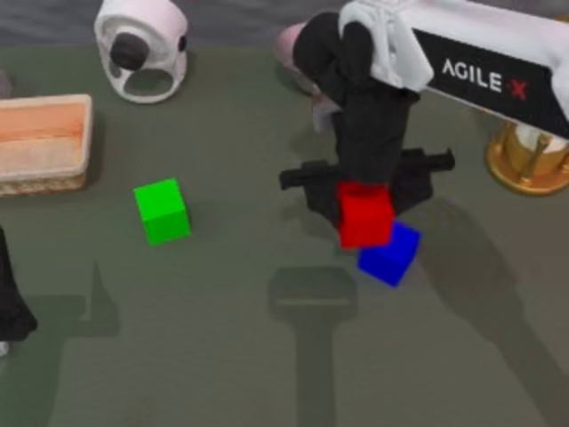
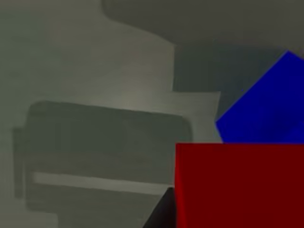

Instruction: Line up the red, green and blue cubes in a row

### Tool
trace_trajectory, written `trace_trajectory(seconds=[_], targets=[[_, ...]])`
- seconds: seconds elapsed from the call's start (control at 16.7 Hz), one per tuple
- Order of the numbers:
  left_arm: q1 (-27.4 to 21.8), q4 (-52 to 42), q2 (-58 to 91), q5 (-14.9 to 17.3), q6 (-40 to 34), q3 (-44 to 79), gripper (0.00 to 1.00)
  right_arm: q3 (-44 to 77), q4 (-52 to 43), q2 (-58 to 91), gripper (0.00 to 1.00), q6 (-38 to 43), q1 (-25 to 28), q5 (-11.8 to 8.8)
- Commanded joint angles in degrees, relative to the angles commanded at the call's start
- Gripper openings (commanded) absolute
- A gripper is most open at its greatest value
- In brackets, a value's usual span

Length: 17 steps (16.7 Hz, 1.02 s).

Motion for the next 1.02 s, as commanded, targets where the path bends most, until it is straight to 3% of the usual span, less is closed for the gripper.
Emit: trace_trajectory(seconds=[0.24, 0.42, 0.84, 1.02], targets=[[0.0, 0.0, 0.0, 0.0, 0.0, 0.0, 1.0, 14.46, -6.53, 7.2, 0.0, 16.91, 11.34, 0.3], [0.0, 0.0, 0.0, 0.0, 0.0, 0.0, 1.0, 21.0, -9.29, 10.08, 0.0, 23.67, 16.95, 0.62], [0.0, 0.0, 0.0, 0.0, 0.0, 0.0, 1.0, 22.12, -9.54, 10.41, 0.0, 25.14, 18.13, 0.62], [0.0, 0.0, 0.0, 0.0, 0.0, 0.0, 1.0, 18.2, -5.48, 10.63, 0.0, 25.25, 18.09, 0.68]])
